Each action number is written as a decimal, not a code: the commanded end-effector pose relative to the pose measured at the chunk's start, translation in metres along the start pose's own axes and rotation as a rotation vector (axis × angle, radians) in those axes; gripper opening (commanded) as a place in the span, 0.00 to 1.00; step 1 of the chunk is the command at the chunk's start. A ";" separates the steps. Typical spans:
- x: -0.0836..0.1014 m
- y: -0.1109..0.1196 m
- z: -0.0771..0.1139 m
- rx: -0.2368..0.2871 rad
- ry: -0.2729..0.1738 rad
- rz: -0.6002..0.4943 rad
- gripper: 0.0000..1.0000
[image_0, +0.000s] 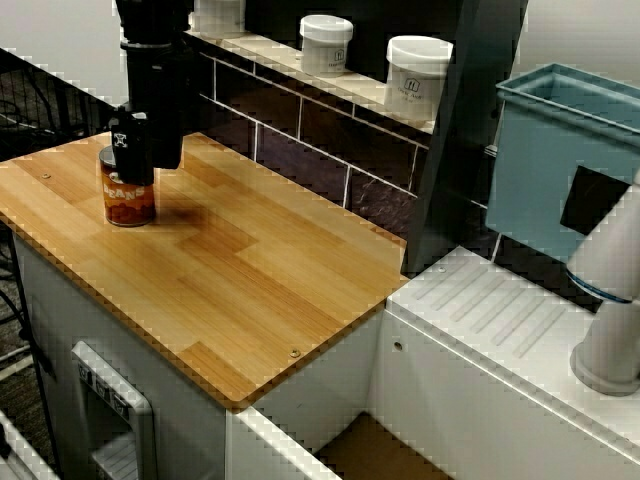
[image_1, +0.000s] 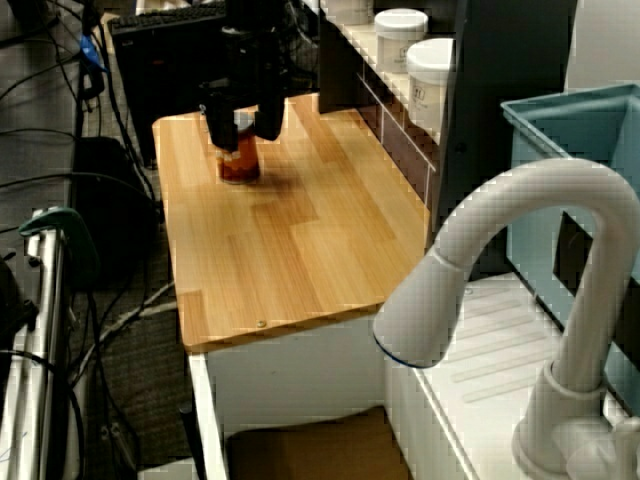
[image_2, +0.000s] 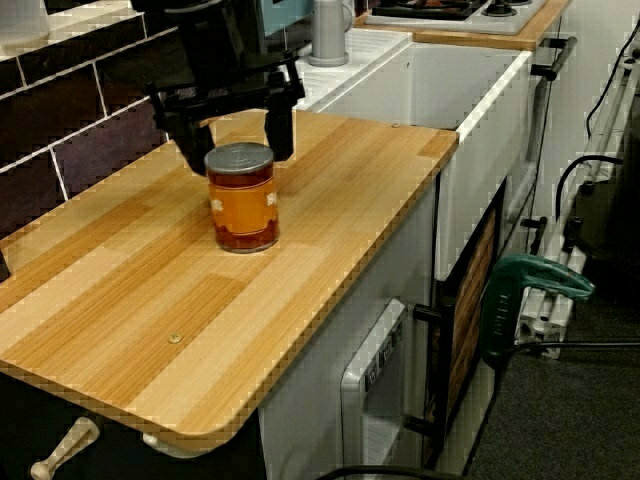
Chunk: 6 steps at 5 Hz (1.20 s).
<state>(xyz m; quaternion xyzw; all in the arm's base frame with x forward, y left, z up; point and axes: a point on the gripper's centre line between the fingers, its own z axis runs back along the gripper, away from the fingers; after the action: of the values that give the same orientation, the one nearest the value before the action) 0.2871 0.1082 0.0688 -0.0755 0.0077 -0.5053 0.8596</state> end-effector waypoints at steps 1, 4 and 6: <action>-0.014 0.021 0.016 0.061 0.011 0.051 1.00; -0.029 0.038 0.030 0.002 -0.028 0.135 1.00; -0.019 0.036 0.050 -0.035 -0.116 0.251 1.00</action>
<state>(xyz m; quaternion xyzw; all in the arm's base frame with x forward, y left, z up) 0.3103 0.1414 0.0898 -0.1480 -0.0039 -0.3843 0.9113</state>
